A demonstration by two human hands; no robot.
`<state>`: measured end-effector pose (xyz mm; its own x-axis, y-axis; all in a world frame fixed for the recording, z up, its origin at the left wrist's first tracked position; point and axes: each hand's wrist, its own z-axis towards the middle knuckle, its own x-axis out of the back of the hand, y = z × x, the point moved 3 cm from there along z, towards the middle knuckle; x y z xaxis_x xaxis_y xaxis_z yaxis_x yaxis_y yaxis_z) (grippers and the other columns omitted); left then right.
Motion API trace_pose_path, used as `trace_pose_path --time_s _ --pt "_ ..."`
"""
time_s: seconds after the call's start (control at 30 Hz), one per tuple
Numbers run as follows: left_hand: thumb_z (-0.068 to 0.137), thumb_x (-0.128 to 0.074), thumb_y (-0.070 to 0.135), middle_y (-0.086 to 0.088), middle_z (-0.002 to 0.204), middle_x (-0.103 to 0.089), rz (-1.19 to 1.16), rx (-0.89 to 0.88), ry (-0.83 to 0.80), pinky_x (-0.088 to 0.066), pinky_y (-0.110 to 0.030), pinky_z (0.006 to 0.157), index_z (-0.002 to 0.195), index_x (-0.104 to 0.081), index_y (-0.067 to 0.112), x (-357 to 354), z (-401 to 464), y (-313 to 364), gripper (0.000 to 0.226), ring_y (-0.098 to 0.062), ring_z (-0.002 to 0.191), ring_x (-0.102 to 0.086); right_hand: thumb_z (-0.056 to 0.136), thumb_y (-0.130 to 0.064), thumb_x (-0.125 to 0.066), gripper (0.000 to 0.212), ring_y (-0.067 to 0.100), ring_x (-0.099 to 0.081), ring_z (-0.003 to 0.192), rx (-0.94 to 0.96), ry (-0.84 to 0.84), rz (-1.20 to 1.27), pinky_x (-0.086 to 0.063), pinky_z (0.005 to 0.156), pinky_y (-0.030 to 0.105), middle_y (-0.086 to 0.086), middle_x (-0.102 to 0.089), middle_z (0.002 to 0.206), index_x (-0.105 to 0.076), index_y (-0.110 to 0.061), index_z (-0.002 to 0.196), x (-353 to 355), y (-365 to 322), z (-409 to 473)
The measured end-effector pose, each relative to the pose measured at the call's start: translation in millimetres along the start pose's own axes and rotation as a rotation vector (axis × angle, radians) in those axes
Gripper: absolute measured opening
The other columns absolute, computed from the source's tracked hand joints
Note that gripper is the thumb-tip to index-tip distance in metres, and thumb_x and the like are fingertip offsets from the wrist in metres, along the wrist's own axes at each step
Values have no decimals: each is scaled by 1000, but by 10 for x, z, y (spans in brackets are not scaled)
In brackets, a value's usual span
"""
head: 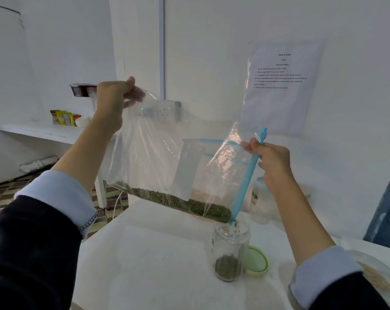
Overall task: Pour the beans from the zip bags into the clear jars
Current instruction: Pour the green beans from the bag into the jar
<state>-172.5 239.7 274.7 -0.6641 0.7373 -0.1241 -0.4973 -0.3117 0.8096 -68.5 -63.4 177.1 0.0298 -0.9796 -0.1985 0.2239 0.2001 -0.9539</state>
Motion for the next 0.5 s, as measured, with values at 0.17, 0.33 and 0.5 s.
trace_pose_path --time_s 0.17,0.33,0.5 --pt "95 -51 14 6 54 -66 -18 7 1 -48 -28 79 64 -60 10 16 -8 -1 33 -11 61 -59 88 -23 -67 14 5 -58 87 10 3 -3 -39 73 20 -1 -72 99 -73 -12 85 8 -13 -20" --pt "93 -53 14 5 55 -67 -28 11 0 -48 -29 82 62 -62 11 -16 -2 -8 33 -11 62 -60 88 -24 -68 13 6 -57 86 13 8 1 -39 71 17 -1 -71 99 -73 -12 85 10 -4 -3" --pt "93 -54 16 5 56 -68 -26 9 -13 -49 -31 83 65 -63 10 -54 -5 -3 31 -10 63 -61 88 -23 -67 14 3 -56 85 -7 -13 5 -42 83 22 -1 -72 97 -73 -11 87 32 20 -3"
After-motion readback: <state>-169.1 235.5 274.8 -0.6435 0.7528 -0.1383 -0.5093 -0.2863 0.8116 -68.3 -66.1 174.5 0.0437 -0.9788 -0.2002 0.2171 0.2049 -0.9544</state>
